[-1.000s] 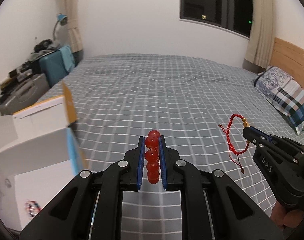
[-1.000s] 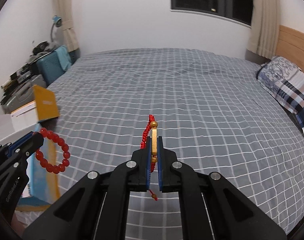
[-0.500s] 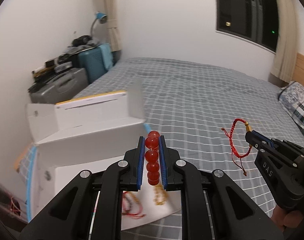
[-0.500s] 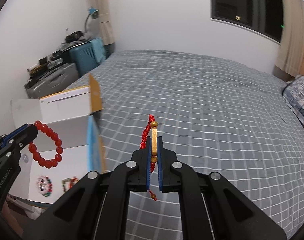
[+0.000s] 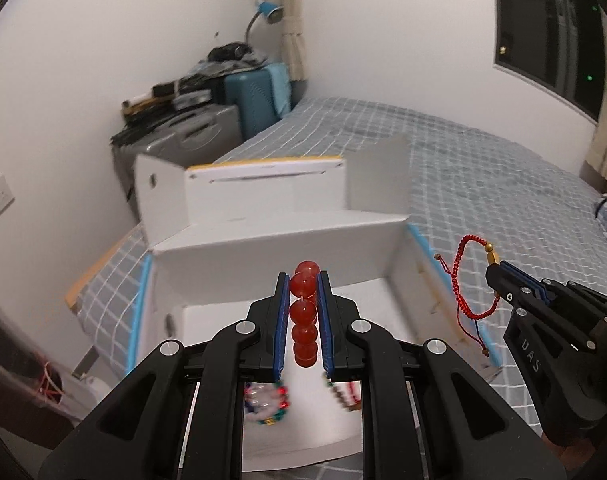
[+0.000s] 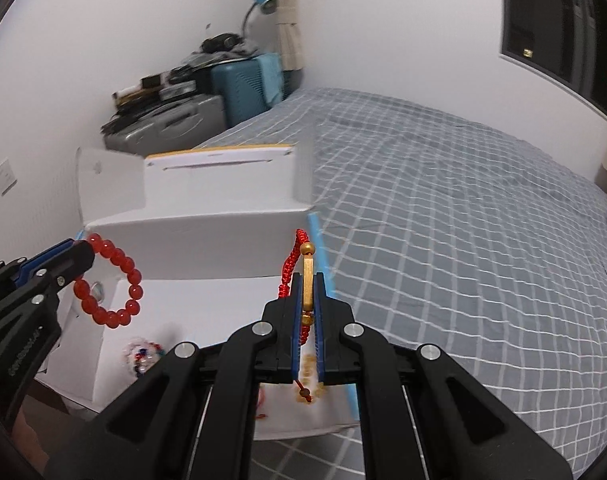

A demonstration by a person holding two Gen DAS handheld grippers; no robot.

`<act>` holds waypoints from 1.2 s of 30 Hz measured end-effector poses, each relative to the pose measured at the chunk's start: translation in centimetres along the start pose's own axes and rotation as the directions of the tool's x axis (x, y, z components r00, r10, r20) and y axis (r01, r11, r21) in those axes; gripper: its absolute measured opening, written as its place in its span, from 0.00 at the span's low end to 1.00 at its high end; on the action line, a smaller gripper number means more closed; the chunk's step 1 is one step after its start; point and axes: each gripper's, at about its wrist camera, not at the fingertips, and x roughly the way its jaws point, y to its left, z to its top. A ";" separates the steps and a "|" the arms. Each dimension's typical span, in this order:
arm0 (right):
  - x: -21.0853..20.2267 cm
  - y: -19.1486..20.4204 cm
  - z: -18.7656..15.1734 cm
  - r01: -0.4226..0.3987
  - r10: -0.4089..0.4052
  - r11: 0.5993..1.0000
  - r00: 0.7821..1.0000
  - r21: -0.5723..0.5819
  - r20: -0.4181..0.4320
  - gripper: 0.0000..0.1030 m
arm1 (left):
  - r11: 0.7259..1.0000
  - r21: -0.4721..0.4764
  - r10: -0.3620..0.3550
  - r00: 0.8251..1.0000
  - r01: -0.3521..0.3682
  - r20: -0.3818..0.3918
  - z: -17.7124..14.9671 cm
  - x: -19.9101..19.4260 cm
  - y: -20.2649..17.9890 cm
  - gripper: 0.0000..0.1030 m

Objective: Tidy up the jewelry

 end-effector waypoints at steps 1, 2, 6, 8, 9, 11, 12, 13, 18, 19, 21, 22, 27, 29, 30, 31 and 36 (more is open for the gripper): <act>0.3 0.7 -0.1 -0.008 0.008 1.000 1.000 -0.007 -0.007 0.04 | 1.000 -0.007 0.000 1.000 0.000 -0.007 -0.2 0.2 0.5 0.13; 0.7 1.3 -0.1 -0.015 0.015 1.000 1.000 -0.013 -0.015 0.04 | 1.000 -0.015 -0.003 1.000 0.003 -0.013 -0.4 0.4 1.0 0.13; 2.5 3.5 -0.5 -0.048 0.047 0.998 0.997 -0.027 -0.059 0.04 | 0.999 -0.040 0.004 0.998 -0.006 -0.062 -1.4 2.1 2.7 0.13; 3.4 4.1 -0.8 -0.057 0.054 0.998 0.995 -0.034 -0.085 0.04 | 0.999 -0.044 0.012 0.996 -0.016 -0.085 -1.9 2.9 3.2 0.13; 3.8 4.3 -0.9 -0.060 0.056 0.998 0.994 -0.034 -0.098 0.04 | 0.999 -0.047 0.018 0.995 -0.023 -0.102 -2.2 3.4 3.6 0.13; 4.9 4.8 -1.3 -0.063 0.058 0.997 0.989 -0.037 -0.135 0.04 | 0.998 -0.058 0.022 0.992 -0.029 -0.124 -2.6 4.3 4.2 0.13; 5.3 4.9 -1.6 -0.065 0.058 0.997 0.987 -0.038 -0.149 0.04 | 0.997 -0.064 0.024 0.990 -0.033 -0.137 -2.8 4.8 4.6 0.13; 5.9 5.1 -1.8 -0.065 0.058 0.997 0.985 -0.039 -0.165 0.04 | 0.997 -0.070 0.021 0.989 -0.031 -0.145 -2.9 5.1 4.7 0.13; 7.9 5.4 -2.6 -0.065 0.056 0.997 0.976 -0.036 -0.210 0.05 | 0.996 -0.079 0.018 0.985 -0.032 -0.172 -3.8 6.5 5.2 0.13; 8.1 5.4 -2.7 -0.067 0.057 0.997 0.975 -0.037 -0.215 0.06 | 0.996 -0.079 0.017 0.984 -0.032 -0.177 -3.9 6.7 5.2 0.13; 8.3 5.4 -2.8 -0.070 0.060 0.997 0.974 -0.038 -0.218 0.07 | 0.996 -0.078 0.017 0.983 -0.032 -0.184 -4.0 7.1 5.3 0.13; 8.4 5.4 -3.0 -0.073 0.063 0.997 0.974 -0.037 -0.219 0.07 | 0.996 -0.079 0.018 0.982 -0.033 -0.186 -4.1 7.2 5.4 0.13; 8.5 5.5 -2.9 -0.074 0.064 0.996 0.975 -0.043 -0.214 0.15 | 0.995 -0.086 0.036 0.985 -0.051 -0.170 -3.9 7.1 5.6 0.15; 8.1 5.5 -3.0 -0.070 0.058 0.996 0.978 -0.053 -0.199 0.31 | 0.995 -0.085 0.041 0.985 -0.056 -0.168 -3.7 6.8 5.7 0.16; 7.8 5.5 -3.0 -0.068 0.056 0.996 0.981 -0.057 -0.185 0.41 | 0.995 -0.089 0.040 0.986 -0.055 -0.163 -3.6 6.6 5.7 0.23; 7.5 5.5 -3.0 -0.068 0.057 0.996 0.983 -0.059 -0.173 0.44 | 0.994 -0.092 0.042 0.986 -0.057 -0.159 -3.6 6.3 5.8 0.29; 4.6 4.8 -2.7 -0.063 0.059 0.997 0.994 -0.045 -0.089 0.74 | 0.991 -0.110 0.064 0.995 -0.073 -0.080 -3.5 3.1 6.0 0.71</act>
